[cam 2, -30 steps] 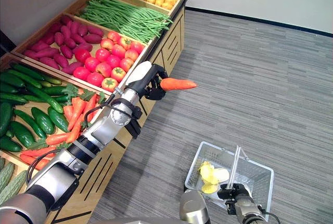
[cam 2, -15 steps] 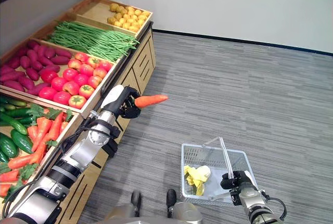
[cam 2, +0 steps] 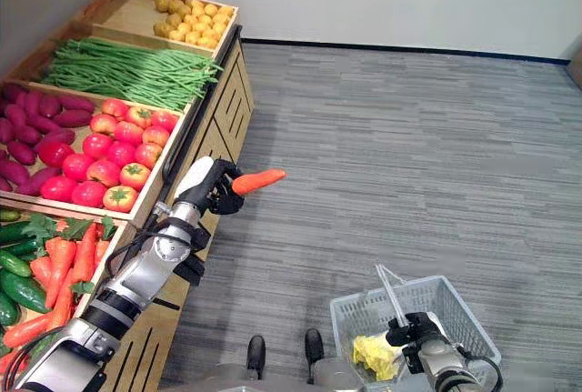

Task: Get the vegetables into the basket

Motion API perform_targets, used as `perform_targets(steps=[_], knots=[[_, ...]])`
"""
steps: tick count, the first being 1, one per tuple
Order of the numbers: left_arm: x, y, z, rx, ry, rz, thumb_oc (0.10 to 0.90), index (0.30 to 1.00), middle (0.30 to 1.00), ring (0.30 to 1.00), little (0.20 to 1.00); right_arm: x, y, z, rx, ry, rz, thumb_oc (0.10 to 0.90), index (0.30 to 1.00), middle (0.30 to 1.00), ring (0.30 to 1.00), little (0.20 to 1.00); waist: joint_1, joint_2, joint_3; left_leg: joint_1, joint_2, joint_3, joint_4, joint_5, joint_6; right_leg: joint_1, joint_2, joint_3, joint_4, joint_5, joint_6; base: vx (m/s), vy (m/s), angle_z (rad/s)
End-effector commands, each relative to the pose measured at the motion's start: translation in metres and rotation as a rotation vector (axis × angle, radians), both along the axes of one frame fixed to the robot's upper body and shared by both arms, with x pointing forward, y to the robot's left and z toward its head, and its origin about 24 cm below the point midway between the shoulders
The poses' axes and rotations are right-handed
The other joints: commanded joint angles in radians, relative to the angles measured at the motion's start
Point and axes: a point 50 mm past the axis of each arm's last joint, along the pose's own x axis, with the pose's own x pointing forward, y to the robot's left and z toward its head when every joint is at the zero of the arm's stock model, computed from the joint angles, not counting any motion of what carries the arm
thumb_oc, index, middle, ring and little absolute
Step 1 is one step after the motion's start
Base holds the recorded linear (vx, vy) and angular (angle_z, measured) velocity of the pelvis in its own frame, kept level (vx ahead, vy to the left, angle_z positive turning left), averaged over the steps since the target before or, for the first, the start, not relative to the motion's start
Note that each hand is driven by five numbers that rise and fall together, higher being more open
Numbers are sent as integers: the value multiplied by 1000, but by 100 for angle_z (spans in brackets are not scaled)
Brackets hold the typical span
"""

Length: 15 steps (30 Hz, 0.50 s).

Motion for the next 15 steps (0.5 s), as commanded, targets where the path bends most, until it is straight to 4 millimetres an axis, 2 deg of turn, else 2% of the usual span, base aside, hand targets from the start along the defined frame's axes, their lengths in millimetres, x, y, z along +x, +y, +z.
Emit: perform_targets(steps=[1,7,12,15], knots=[[14,-6,55,4,-243,-46,400,300,300,300,300,56,-15,39,-49,-238,36,400,300,300,300,300,16,-34,-54,6,-11,-18,1,-52,-21,90,-29,30,46,-147,56,31,36,0],[12,-6,56,-2,-247,-53,400,300,300,300,300,74,-26,60,-77,-330,27,400,300,300,300,300,19,-22,-68,31,-14,-23,1,-60,-20,114,-38,26,24,-138,59,39,36,1],[12,-15,60,-15,-258,-84,400,300,300,300,300,100,-34,89,-111,-449,36,400,300,300,300,300,19,-11,-74,47,-19,-26,1,-68,-20,131,-45,19,9,-132,64,17,18,3],[14,-22,62,-29,-264,-105,400,300,300,300,300,125,-26,115,-114,-560,86,400,300,300,300,300,21,-5,-79,53,-19,-27,1,-70,-20,138,-48,15,7,-134,64,0,0,0]])
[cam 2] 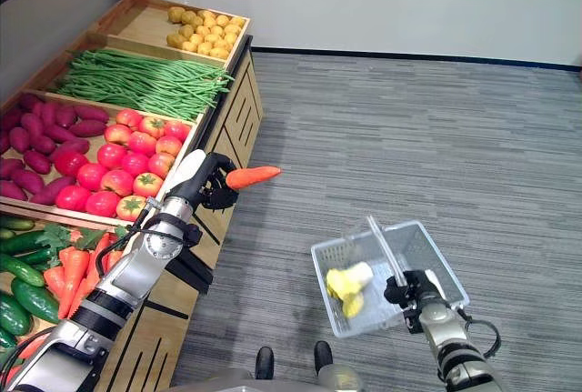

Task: Get the vegetables into the basket

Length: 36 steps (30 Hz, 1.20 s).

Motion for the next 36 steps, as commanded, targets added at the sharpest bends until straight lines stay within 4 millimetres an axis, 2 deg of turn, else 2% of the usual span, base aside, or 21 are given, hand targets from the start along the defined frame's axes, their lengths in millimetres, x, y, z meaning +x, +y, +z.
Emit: perform_targets(steps=[1,6,7,10,11,14,16,18,25,27,28,30,31,33,34,35,36], knots=[[15,-22,47,-5,-214,-88,400,300,300,300,300,57,-15,69,-86,-311,31,400,300,300,300,300,15,-36,-79,2,-12,-19,7,-48,-15,84,-39,10,13,-107,41,0,0,0],[21,-31,47,-6,-208,-105,400,300,300,300,300,88,4,102,-80,-452,101,400,300,300,300,300,12,-31,-82,5,-13,-17,7,-48,-15,84,-39,9,13,-105,40,0,0,0],[21,-31,48,-6,-208,-105,400,300,300,300,300,88,4,103,-81,-452,101,400,300,300,300,300,12,-30,-82,5,-13,-17,7,-48,-15,84,-39,9,13,-105,40,0,0,0],[27,-44,44,-6,-185,-121,400,300,300,300,300,112,29,132,-73,-556,196,400,300,300,300,300,6,-28,-84,3,-13,-11,7,-45,-18,80,-37,11,14,-102,38,-12,-8,0],[32,-54,40,24,-160,-138,400,300,300,300,300,124,49,145,-56,-601,260,400,300,300,300,300,-1,-26,-85,3,-11,-5,7,-43,-19,76,-36,14,17,-100,36,-31,-21,0],[36,-67,33,71,-127,-167,400,300,300,300,300,131,66,154,-36,-638,303,400,300,300,300,300,-9,-24,-87,4,-9,1,7,-44,-19,75,-36,18,16,-98,35,-3,-4,-1],[38,-72,33,88,-127,-177,400,300,300,300,300,133,71,156,-26,-650,314,400,300,300,300,300,-12,-22,-87,4,-10,4,7,-44,-20,75,-35,19,15,-97,35,-5,-4,-3],[42,-84,27,123,-99,-191,400,300,300,300,300,135,88,162,6,-689,352,400,300,300,300,300,-24,-19,-88,3,-8,11,7,-43,-21,72,-34,22,15,-96,35,-9,-15,-5],[44,-103,4,181,-14,-207,400,300,300,300,300,132,109,160,53,-720,395,400,300,300,300,300,-45,-11,-86,5,-5,25,7,-46,-20,68,-32,34,15,-95,35,0,-7,-6],[43,-113,-20,250,78,-202,400,300,300,300,300,131,124,156,108,-726,408,400,300,300,300,300,-65,-4,-83,3,-3,39,7,-45,-21,60,-31,46,16,-93,34,-1,-9,-5],[43,-113,-20,250,77,-203,400,300,300,300,300,131,124,156,107,-726,407,400,300,300,300,300,-64,-3,-84,3,-3,39,7,-45,-21,59,-31,46,16,-93,34,2,-8,-8],[41,-118,-33,286,123,-203,400,300,300,300,300,131,133,154,126,-725,422,400,300,300,300,300,-75,1,-82,2,-2,47,7,-45,-22,56,-31,51,15,-92,34,0,-5,-15],[37,-122,-46,316,174,-200,400,300,300,300,300,131,143,154,148,-732,435,400,300,300,300,300,-85,6,-79,1,-3,53,7,-45,-22,51,-31,57,15,-90,34,-10,-9,-16],[33,-126,-57,355,214,-202,400,300,300,300,300,131,150,154,161,-737,447,400,300,300,300,300,-93,11,-76,-3,-3,60,7,-45,-21,44,-30,63,15,-88,35,-12,-11,-13],[30,-128,-63,367,244,-206,443,360,360,360,360,131,153,154,166,-736,452,400,300,300,300,300,-96,12,-75,-3,-2,64,7,-45,-21,42,-31,65,14,-86,35,-5,-10,-13],[29,-130,-64,369,241,-208,580,553,553,553,553,130,155,152,172,-734,453,400,300,300,300,300,-98,14,-75,-4,-2,68,7,-45,-21,41,-31,68,14,-84,36,-2,-13,-15],[25,-131,-73,392,279,-209,900,1000,1000,1000,1000,129,159,150,177,-725,462,400,300,300,300,300,-101,18,-72,-6,-1,73,7,-45,-21,38,-29,75,14,-83,35,31,-3,-15]])
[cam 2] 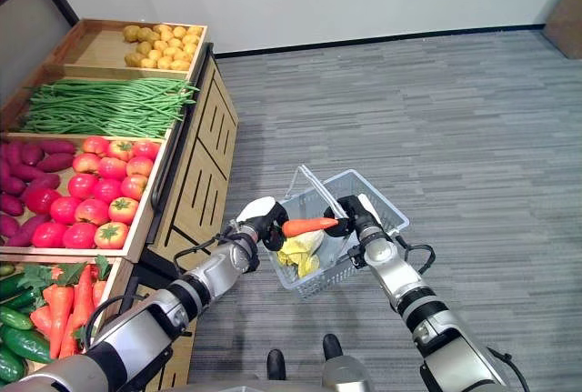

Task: Get the vegetables into the basket

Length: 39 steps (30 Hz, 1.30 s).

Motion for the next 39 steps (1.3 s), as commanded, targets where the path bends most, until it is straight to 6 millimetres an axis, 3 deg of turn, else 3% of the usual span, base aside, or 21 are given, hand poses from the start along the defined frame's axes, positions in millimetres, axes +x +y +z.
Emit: perform_targets(steps=[1,16,23,29,34,38,39], knots=[[28,-22,37,74,-176,-93,900,1000,1000,1000,1000,45,36,89,155,-388,76,400,300,300,300,300,9,-39,-79,-2,-13,3,1,-59,-28,70,-43,13,11,-98,38,0,-9,-13],[18,-34,31,75,-168,-146,900,1000,1000,1000,1000,37,35,75,141,-359,68,400,300,300,300,300,6,-36,-82,9,-9,3,1,-62,-32,87,-35,8,5,-106,33,8,-13,-1],[21,-24,32,70,-178,-130,900,1000,1000,1000,1000,28,2,53,59,-287,-23,400,300,300,300,300,9,-36,-89,15,-10,0,1,-65,-31,94,-33,5,5,-110,33,-10,-4,0],[23,-17,44,-12,-201,-153,900,1000,1000,1000,1000,7,-57,16,-97,-112,-180,400,300,300,300,300,23,-39,-100,10,-9,-13,1,-53,-33,92,-29,-7,11,-102,31,-20,-16,3],[24,17,62,-168,-256,-67,900,1000,1000,1000,1000,-25,-105,-11,-155,26,-327,400,300,300,300,300,44,-41,-98,9,-10,-30,1,-48,-33,89,-30,-22,22,-104,29,-29,-17,7],[3,64,42,-233,-191,81,900,1000,1000,1000,1000,-57,-131,-28,-188,119,-390,400,300,300,300,300,62,-48,-96,9,-11,-38,1,-44,-33,88,-29,-31,28,-106,27,-22,-19,6],[-8,80,28,-236,-140,142,900,1000,1000,1000,1000,-66,-137,-32,-187,144,-411,400,300,300,300,300,66,-50,-96,9,-11,-39,1,-43,-33,87,-28,-32,29,-107,26,-13,-21,13]])
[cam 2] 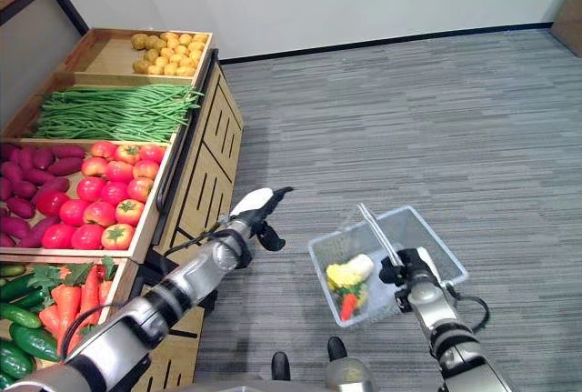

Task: Get the vegetables into the basket

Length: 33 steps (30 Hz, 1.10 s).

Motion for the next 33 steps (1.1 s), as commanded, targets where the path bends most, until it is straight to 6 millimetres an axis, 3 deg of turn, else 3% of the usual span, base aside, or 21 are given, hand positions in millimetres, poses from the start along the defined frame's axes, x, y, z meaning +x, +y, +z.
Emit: perform_targets(steps=[1,6,9,10,11,13,23,24,33], knots=[[-2,28,-15,40,59,74,900,1000,1000,1000,1000,28,-15,33,-65,-181,37,400,300,300,300,300,33,-72,-97,-27,-21,-18,6,-41,-27,43,-38,-3,25,-113,43,-11,-20,9],[-78,96,-88,132,408,292,900,1000,1000,1000,1000,-26,-44,8,-66,-22,-102,400,300,300,300,300,41,-78,-101,-14,-18,-14,6,-53,-27,46,-34,-1,33,-128,41,21,-8,0],[-109,110,-110,154,542,365,900,1000,1000,1000,1000,-47,-50,-3,-74,63,-135,400,300,300,300,300,40,-79,-100,-10,-17,-13,6,-55,-28,49,-32,0,37,-131,41,17,-4,0],[-109,109,-110,154,542,366,900,1000,1000,1000,1000,-47,-50,-3,-74,63,-135,400,300,300,300,300,40,-79,-100,-10,-17,-13,6,-55,-28,49,-32,0,37,-131,41,0,0,0],[-137,115,-130,140,690,417,900,1000,1000,1000,1000,-60,-50,-11,-91,162,-91,400,300,300,300,300,37,-78,-99,-12,-16,-8,6,-53,-29,42,-30,2,45,-131,40,0,0,0],[-159,120,-142,112,795,510,900,1000,1000,1000,1000,-70,-47,-18,-77,210,-86,400,300,300,300,300,34,-78,-99,-13,-14,-5,6,-52,-30,37,-29,4,49,-132,38,4,-6,-2],[-216,134,-160,129,1027,662,900,1000,1000,1000,1000,-109,-27,-47,-3,396,-78,400,300,300,300,300,32,-85,-101,-6,-13,6,6,-58,-31,35,-20,12,51,-134,33,3,-7,-4],[-227,136,-161,122,1064,710,900,1000,1000,1000,1000,-119,-20,-53,28,433,-98,400,300,300,300,300,36,-87,-102,-4,-12,9,6,-59,-31,38,-19,11,50,-135,32,0,0,0],[-222,127,-163,80,1047,702,900,1000,1000,1000,1000,-146,-5,-66,93,530,-149,400,300,300,300,300,39,-86,-100,-4,-12,5,6,-62,-30,46,-21,4,37,-132,31,0,0,0]])
